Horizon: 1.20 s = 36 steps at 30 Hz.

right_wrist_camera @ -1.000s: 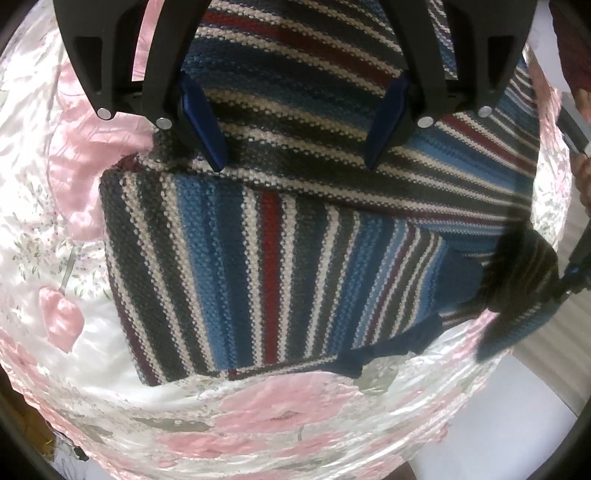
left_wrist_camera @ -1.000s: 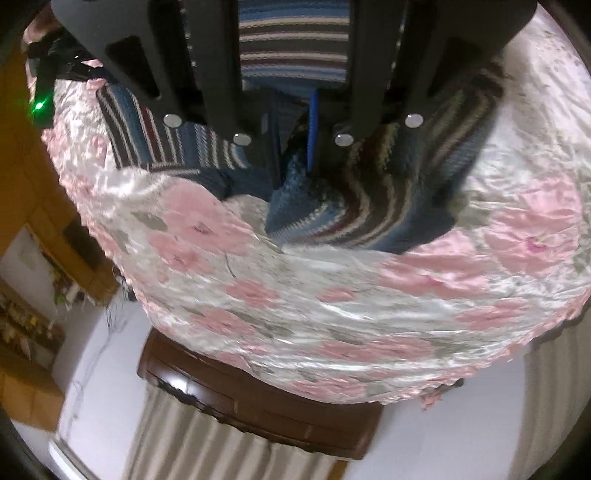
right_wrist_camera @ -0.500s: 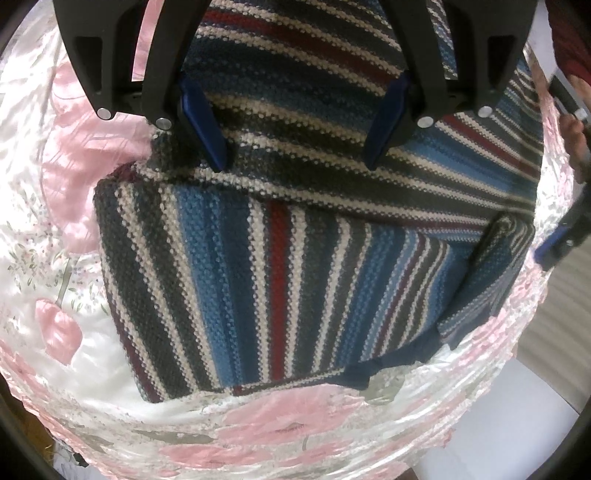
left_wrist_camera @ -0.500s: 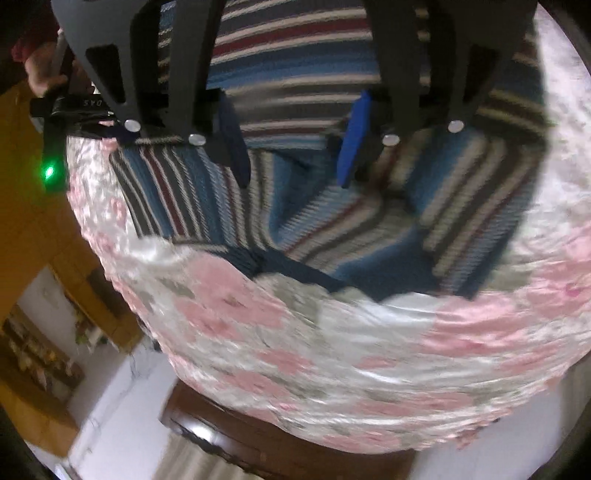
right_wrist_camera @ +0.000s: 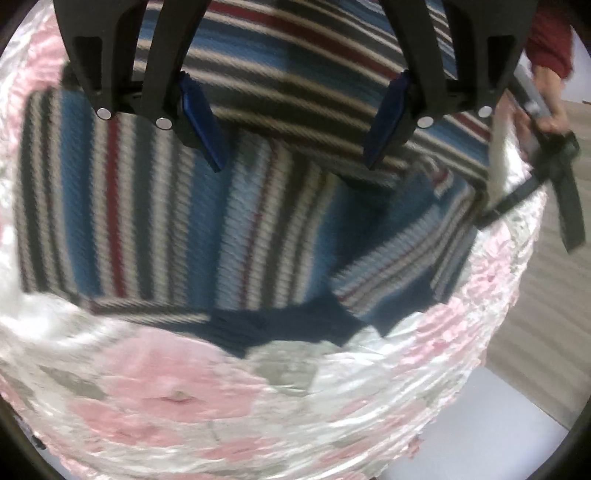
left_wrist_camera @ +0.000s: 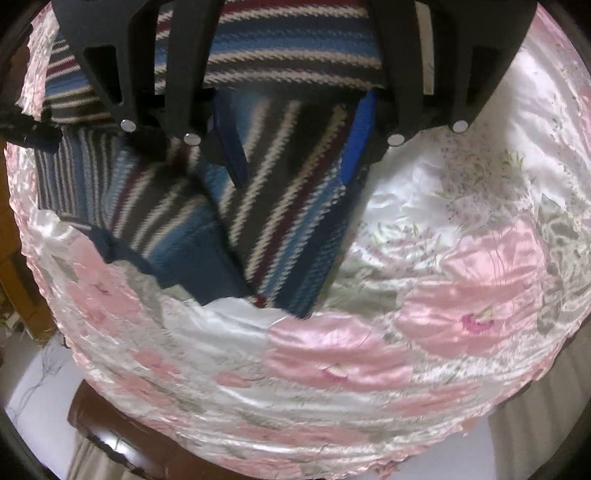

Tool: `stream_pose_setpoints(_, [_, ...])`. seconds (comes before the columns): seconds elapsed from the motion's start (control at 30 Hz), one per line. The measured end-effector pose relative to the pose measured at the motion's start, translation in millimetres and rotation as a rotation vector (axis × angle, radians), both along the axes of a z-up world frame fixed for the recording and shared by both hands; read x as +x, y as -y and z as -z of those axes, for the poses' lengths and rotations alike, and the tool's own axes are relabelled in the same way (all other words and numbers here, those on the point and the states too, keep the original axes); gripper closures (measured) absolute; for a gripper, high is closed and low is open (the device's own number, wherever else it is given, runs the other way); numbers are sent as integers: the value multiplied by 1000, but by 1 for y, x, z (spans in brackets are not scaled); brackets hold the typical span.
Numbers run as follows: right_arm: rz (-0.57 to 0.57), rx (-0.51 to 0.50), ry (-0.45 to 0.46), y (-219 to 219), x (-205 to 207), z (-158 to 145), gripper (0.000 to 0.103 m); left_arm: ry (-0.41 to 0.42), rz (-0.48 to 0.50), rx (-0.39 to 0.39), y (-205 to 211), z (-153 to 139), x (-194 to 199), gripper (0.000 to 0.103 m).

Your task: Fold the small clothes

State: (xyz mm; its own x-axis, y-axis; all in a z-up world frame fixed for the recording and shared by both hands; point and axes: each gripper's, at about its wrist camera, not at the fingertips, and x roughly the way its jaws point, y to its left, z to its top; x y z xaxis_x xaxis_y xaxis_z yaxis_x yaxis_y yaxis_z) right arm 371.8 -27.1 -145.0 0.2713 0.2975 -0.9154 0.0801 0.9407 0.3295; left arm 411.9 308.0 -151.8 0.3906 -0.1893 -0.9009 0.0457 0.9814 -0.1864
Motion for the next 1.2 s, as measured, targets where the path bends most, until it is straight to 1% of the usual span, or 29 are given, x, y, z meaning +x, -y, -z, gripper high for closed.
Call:
stream_pose_setpoints(0.03, [5,17,-6,-7,9,1,26,-1,1,-10,-1,2,1,50])
stream_pose_setpoints(0.2, [9,36,-37,-33,43,7,26,28,51,-7,0,-2,2,50])
stream_pose_setpoints(0.37, [7,96,-83,-50,63,21,26,22,39,-46,-4,0,9,50])
stream_pose_setpoints(0.4, [8,102,-90,-52,65,24,29,18,37,-56,-5,1,9,50])
stream_pose_setpoints(0.43, [-1,115,-95,-57,68,29,42,15,34,-61,-6,3,9,50])
stream_pose_setpoints(0.47, [-16,134,-96,-62,71,33,62,12,31,-65,-7,4,9,50])
stream_pose_setpoints(0.5, [-28,152,-98,-66,72,35,70,9,31,-69,-8,6,9,49])
stream_pose_setpoints(0.57, [-53,131,-69,-72,70,29,88,7,35,-74,-10,9,7,46])
stream_pose_setpoints(0.63, [-96,117,-12,-72,63,15,92,8,41,-79,-11,10,4,46])
stream_pose_setpoints(0.67, [-107,114,8,-69,60,9,92,12,49,-85,-11,10,2,46])
stream_pose_setpoints(0.73, [-110,64,27,-58,52,1,92,20,70,-84,-9,10,-2,45])
stream_pose_setpoints(0.8, [-110,-53,19,-51,49,5,90,24,86,-66,-5,12,-5,44])
stream_pose_setpoints(0.83, [-115,-161,-12,-48,48,12,82,29,94,-44,-1,14,-7,43])
stream_pose_setpoints(0.87, [-119,-223,-35,-46,46,18,79,32,105,-26,2,15,-8,43])
stream_pose_setpoints(0.9, [-124,-239,-42,-43,43,19,79,38,111,-16,3,14,-9,43])
stream_pose_setpoints(0.93, [-124,-227,-26,-41,40,15,79,43,111,-17,2,13,-10,43])
stream_pose_setpoints(1.0, [-124,-194,41,-43,37,-4,79,47,94,-48,-5,7,-10,43])
stream_pose_setpoints(1.03, [-137,-189,61,-47,38,-10,76,44,82,-56,-8,4,-10,43])
stream_pose_setpoints(1.07, [-172,-182,89,-60,41,-22,68,37,67,-58,-12,2,-8,41])
stream_pose_setpoints(1.13, [-235,-161,100,-84,48,-31,56,17,47,-52,-18,-1,-4,40])
stream_pose_setpoints(1.2, [-293,-127,79,-111,57,-32,56,23,34,-38,-25,-8,2,40])
